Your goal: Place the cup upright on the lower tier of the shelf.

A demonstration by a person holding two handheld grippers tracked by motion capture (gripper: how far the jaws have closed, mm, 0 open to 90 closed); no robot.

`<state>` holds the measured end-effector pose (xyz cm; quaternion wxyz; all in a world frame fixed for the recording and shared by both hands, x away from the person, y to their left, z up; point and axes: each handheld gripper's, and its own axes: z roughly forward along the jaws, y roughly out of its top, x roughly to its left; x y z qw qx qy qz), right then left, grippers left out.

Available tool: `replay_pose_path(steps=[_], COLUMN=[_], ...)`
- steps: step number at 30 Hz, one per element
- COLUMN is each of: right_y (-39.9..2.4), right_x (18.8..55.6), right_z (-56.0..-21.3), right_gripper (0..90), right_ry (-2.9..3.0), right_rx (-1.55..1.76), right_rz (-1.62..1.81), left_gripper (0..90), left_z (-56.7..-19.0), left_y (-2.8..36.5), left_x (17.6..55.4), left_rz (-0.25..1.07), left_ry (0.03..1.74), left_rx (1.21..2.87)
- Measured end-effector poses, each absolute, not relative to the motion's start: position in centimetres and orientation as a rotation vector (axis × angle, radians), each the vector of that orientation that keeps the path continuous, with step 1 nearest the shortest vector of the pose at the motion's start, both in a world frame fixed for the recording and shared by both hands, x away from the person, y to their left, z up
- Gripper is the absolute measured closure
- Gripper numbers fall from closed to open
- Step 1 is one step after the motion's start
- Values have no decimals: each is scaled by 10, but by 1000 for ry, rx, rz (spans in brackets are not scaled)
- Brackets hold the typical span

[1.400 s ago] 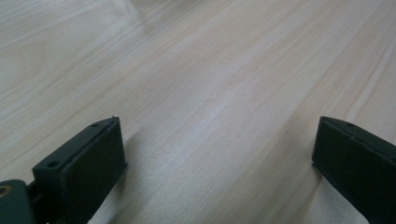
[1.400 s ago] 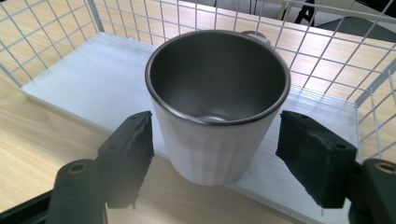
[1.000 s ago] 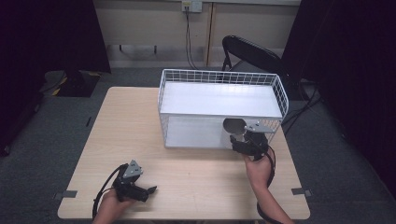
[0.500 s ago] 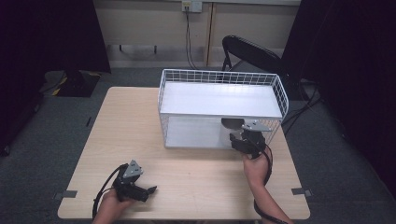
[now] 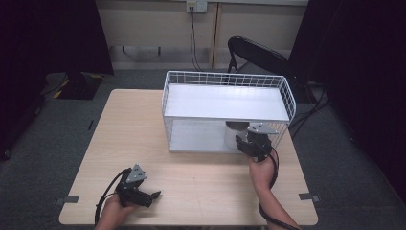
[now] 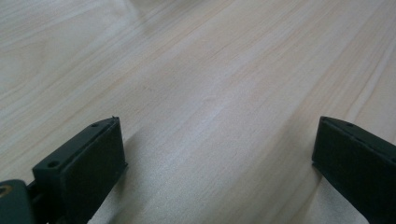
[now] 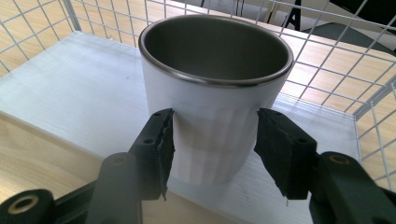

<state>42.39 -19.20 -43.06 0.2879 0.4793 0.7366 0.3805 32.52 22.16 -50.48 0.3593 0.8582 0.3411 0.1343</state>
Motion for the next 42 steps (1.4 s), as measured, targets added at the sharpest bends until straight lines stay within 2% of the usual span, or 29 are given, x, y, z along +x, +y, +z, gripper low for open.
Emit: replay_pose_path(steps=[17,25,26,30,33,42], right_y=[-194,-191,-190,-190,-190,-194], right_x=[421,416,415,412,409,395], right_z=[-439,-440,-439,-438,-437,-436], right_gripper=[439,316,244,175,143,137], right_ry=[1980,2006,2011,2041,2055,2102], right_rx=[1288,1263,1250,1246,1231,1181], right_rz=[1020,1060,1068,1091,1113,1150], left_gripper=[18,18,18,18,18,16], left_z=[-505,-505,-505,-505,-505,-505], left_y=[222,222,221,221,222,221], left_x=[325,325,325,325,325,325], left_rz=[347,346,348,348,346,345], left_ry=[880,879,880,880,880,880], left_rx=[2213,2213,2212,2212,2213,2213])
